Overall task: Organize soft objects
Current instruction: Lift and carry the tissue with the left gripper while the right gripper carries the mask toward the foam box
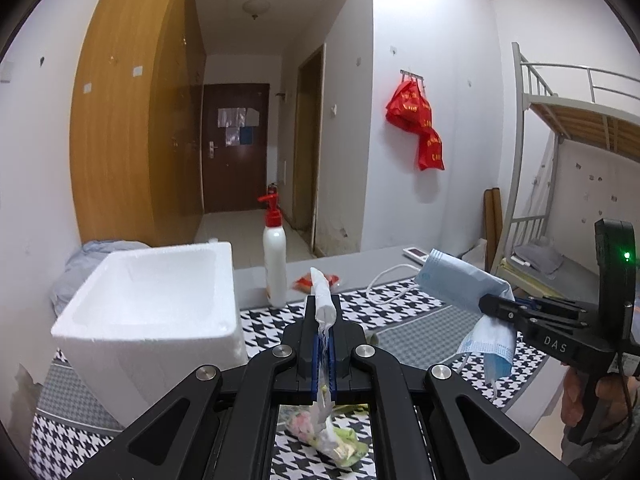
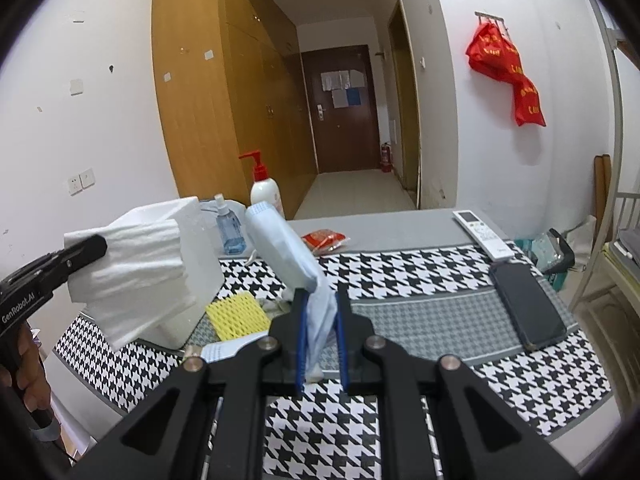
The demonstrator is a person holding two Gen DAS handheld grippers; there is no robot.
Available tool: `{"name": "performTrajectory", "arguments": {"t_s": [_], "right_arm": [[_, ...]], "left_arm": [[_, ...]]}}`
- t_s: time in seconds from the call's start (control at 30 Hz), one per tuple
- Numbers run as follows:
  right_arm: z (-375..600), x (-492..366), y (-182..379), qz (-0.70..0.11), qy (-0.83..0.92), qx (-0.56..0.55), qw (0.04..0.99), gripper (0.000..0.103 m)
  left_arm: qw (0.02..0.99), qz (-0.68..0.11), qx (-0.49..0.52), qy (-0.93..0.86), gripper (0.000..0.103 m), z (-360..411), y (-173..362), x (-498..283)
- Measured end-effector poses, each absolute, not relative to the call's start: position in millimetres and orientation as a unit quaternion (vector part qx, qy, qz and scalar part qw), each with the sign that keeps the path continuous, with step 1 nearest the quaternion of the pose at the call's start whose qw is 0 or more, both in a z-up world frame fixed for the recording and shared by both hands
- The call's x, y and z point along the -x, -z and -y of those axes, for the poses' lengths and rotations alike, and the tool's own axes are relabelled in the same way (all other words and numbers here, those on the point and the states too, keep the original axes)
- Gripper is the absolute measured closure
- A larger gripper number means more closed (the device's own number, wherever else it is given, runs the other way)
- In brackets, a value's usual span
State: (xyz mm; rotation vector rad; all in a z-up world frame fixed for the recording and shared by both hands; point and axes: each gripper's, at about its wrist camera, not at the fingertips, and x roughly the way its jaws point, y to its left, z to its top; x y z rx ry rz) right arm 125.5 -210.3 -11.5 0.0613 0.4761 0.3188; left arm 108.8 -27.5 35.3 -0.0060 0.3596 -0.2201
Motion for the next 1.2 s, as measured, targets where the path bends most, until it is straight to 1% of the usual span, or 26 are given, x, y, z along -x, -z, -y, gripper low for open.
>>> {"name": "performTrajectory", "arguments": {"t_s": [1.2], "right_arm": [[182,-147,-31,-0.186,-0.192,-0.019,0.963,0.087]], "left_arm": [[0.988,-0.126,0.009,0.084,0.1,-2,-101,-136]]}}
